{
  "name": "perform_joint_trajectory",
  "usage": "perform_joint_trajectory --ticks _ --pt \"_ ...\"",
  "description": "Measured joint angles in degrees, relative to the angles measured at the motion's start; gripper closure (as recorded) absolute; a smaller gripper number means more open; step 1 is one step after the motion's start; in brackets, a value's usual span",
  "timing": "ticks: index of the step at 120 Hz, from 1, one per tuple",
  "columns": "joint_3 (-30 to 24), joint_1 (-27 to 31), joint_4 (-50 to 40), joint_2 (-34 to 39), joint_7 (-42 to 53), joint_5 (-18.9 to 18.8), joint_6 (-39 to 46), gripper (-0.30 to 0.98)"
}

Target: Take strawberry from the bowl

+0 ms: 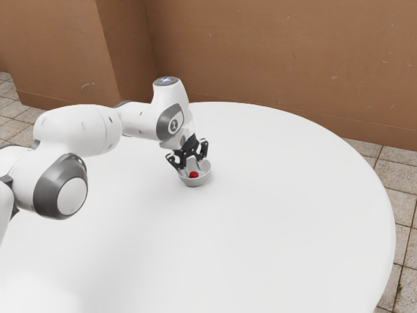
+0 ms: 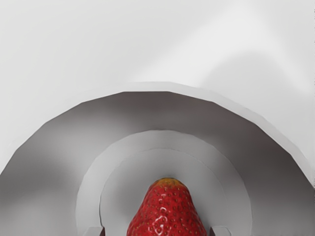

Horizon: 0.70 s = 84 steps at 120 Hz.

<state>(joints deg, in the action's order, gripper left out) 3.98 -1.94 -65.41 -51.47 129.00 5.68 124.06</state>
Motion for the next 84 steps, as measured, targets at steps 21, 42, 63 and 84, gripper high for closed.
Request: perform_joint_trajectory --ticks 21,42,63,84 --pt "0.0 0.0 0.0 -0.2 0.6 0.0 0.0 0.48" --pt "0.0 0.0 0.1 -0.8 1.1 0.0 0.1 0.48" --pt "0.0 0.0 0.1 -1.3 1.5 0.2 0.4 0.48" --pt "0.0 0.0 0.1 -1.7 1.9 0.6 1.0 0.49"
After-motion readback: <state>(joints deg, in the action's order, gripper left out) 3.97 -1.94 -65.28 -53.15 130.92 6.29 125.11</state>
